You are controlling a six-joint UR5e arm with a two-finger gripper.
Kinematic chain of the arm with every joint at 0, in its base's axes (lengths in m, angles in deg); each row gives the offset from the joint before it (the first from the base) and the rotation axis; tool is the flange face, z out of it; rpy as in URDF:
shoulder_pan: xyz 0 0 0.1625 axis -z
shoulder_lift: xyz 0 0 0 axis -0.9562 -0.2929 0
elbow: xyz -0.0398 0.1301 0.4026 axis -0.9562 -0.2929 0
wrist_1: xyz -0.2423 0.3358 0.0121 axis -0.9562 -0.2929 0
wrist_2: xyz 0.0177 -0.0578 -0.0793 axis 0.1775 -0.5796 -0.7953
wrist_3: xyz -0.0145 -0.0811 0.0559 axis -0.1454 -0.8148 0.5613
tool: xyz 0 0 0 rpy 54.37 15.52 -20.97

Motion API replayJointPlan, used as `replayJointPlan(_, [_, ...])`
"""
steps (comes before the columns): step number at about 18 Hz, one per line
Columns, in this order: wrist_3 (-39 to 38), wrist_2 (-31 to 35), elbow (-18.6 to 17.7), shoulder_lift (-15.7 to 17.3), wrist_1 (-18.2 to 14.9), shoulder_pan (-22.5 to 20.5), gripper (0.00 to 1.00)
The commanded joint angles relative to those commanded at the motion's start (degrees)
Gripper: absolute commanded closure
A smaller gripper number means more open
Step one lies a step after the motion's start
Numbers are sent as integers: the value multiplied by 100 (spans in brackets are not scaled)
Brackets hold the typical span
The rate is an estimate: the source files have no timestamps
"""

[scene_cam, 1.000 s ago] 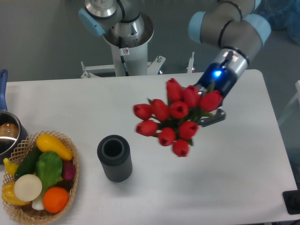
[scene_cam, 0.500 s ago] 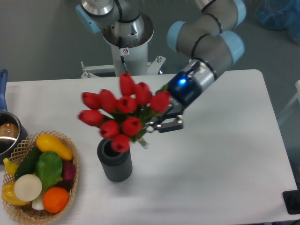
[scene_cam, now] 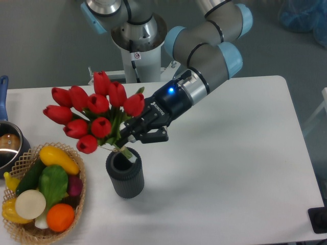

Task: Insert the flowers into the vase
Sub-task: 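Lower the tulip stems down into the black vase opening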

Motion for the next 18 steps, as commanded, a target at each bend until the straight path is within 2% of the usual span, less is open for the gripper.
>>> replayJointPlan(4, [80,-141,-36,-35,-9,0,89])
replayJointPlan(8, [237,-255,-255,-26,-9,0,88])
replayJointPlan(18, [291,-387,-326,-202,-9,-88,88])
